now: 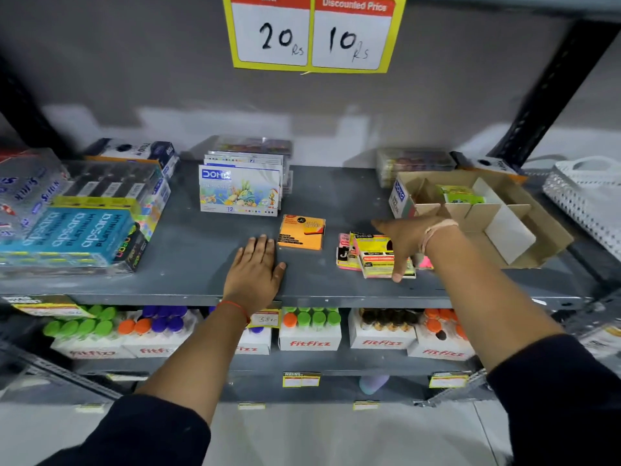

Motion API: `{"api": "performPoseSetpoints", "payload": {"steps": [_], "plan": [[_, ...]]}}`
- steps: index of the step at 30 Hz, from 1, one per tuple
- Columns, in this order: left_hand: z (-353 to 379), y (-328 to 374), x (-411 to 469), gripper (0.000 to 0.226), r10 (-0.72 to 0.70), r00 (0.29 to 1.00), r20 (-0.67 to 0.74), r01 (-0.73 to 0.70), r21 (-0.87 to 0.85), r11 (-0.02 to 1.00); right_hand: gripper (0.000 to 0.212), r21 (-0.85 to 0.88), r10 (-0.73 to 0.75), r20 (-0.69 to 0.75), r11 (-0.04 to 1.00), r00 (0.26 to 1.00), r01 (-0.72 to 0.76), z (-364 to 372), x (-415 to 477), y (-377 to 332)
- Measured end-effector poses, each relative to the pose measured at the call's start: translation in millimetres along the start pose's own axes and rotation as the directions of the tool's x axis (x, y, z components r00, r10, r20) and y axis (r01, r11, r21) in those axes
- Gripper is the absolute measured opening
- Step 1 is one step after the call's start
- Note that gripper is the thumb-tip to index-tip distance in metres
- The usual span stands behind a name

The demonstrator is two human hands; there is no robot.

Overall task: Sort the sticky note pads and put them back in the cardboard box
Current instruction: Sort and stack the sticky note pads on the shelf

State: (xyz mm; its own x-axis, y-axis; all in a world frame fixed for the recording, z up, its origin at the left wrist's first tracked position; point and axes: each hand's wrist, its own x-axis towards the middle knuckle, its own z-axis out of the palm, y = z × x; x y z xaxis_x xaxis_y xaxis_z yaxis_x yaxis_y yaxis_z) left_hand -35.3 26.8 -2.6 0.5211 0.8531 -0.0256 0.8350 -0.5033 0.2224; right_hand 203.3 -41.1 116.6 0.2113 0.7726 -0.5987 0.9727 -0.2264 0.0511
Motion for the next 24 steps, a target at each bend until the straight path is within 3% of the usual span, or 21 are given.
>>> {"api": "performPoseSetpoints", "payload": {"steps": [6,13,17,24], "plan": [[-1.6,0.6,-2.1,0.057,0.001,1.0,0.01,-0.001,-0.005,1.0,0.075,-0.035,-0.072,-0.179,0.997,0.981,0.067,13.9,6.4,4.1],[-3.3,0.3,-1.4,0.056,-0.002,1.0,0.025,0.002,0.001,1.0,0.096,0.143,-0.093,-0.352,0.978,0.931,0.152,-12.9,12.0,11.4],[-5.5,0.1,-0.9,0.057,0.013,0.999,0.049,-0.014,0.02,1.0,0.088,0.28,-0.039,-0.505,0.938,0.862,0.206,-25.6,35.2,2.5],[0.3,-3.4,2.3,0.074,0.022,1.0,0.02,-0.022,0.009,1.0,0.056,0.294,0.004,-0.42,0.947,0.908,0.132,-14.3,88.9,-2.9]]}}
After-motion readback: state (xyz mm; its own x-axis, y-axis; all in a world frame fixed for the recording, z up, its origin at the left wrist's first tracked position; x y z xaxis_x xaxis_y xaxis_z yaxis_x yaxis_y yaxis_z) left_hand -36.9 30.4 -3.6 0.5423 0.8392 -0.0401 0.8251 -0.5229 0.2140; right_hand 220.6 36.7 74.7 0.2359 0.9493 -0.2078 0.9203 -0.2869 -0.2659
